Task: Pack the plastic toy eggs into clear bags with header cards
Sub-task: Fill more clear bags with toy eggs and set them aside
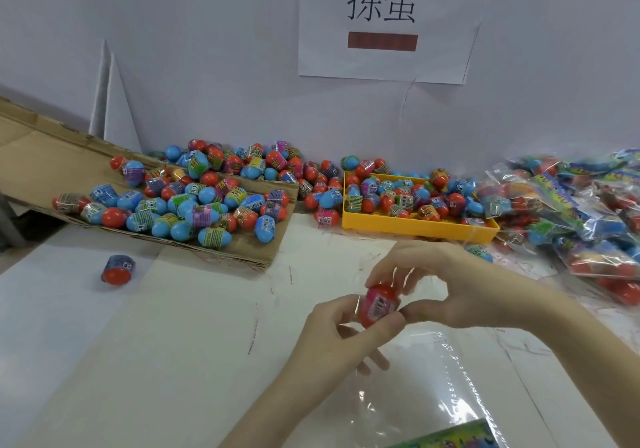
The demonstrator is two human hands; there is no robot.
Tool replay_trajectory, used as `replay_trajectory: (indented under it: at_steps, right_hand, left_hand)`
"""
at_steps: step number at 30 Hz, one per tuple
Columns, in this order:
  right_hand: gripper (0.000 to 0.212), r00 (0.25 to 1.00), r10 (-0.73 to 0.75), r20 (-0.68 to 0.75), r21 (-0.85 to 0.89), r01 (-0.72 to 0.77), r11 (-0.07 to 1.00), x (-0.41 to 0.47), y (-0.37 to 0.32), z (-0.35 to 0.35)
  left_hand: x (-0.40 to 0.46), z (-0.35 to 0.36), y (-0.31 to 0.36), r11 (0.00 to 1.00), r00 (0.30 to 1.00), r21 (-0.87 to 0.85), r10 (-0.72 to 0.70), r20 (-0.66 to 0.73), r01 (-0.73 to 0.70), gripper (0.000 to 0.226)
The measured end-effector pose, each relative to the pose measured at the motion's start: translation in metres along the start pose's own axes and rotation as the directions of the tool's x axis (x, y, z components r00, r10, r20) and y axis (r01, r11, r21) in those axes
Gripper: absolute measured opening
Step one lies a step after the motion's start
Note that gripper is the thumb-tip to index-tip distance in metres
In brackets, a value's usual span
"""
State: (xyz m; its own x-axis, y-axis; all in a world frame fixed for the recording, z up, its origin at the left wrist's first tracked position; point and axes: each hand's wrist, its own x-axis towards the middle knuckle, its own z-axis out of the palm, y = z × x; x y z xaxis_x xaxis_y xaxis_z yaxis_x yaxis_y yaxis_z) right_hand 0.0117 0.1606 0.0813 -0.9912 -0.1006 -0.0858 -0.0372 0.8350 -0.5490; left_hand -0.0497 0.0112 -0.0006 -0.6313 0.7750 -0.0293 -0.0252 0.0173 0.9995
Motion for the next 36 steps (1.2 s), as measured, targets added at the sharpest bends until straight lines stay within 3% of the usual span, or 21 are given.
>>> replay_trajectory:
  at_steps: [4,7,11,14,18,22,25,28,33,36]
  right_hand:
    - [0.053,1.0,-0.017,-0.007,-0.036,0.016,0.999,-0.004,0.004,0.006]
    - [0.048,0.999,-0.018,-0.028,-0.073,0.015,0.997,-0.005,0.007,0.01]
    - [0.044,1.0,-0.02,0.022,-0.154,0.023,0.988,-0.004,0.007,0.013]
    - [0.035,0.996,-0.09,-0.028,-0.271,0.079,0.959,0.0,0.008,0.02]
    - [0.032,0.978,-0.106,-0.178,-0.231,0.063,0.971,0.002,0.008,0.029]
    - [0.045,0.962,-0.03,-0.273,-0.183,-0.021,0.983,0.004,0.009,0.03]
    - [0.045,0.954,-0.013,-0.299,-0.193,-0.047,0.98,0.006,0.009,0.03]
    - [0.04,0.96,0.014,-0.281,-0.19,-0.07,0.979,0.006,0.007,0.031]
    - [0.049,0.972,0.049,-0.23,-0.153,-0.085,0.985,0.005,0.007,0.031]
    - [0.048,0.998,0.025,-0.062,-0.142,-0.033,0.989,-0.001,0.001,0.024]
  left_hand:
    - [0.0,0.001,-0.001,1.0,1.0,0.007,-0.029,0.004,0.029,0.03]
    - [0.0,0.001,-0.002,0.999,0.999,-0.016,-0.034,0.014,0.034,0.021]
    - [0.001,0.002,-0.001,0.998,0.999,-0.044,-0.048,0.021,0.049,0.032]
    - [0.001,0.001,0.001,0.996,0.998,-0.074,-0.04,0.046,0.043,0.021]
    - [0.0,0.001,0.001,0.991,0.999,-0.13,-0.033,0.02,0.035,0.037]
    - [0.001,0.0,-0.001,0.96,0.995,-0.263,-0.1,0.017,0.1,0.059]
    - [0.003,0.001,-0.003,0.934,0.988,-0.324,-0.145,0.047,0.153,0.053]
    - [0.003,0.001,-0.003,0.919,0.985,-0.355,-0.162,0.059,0.172,0.039]
    - [0.002,0.001,-0.002,0.915,0.988,-0.373,-0.145,0.049,0.153,0.037]
    - [0.003,0.0,-0.001,0.895,0.988,-0.422,-0.157,0.001,0.143,0.045]
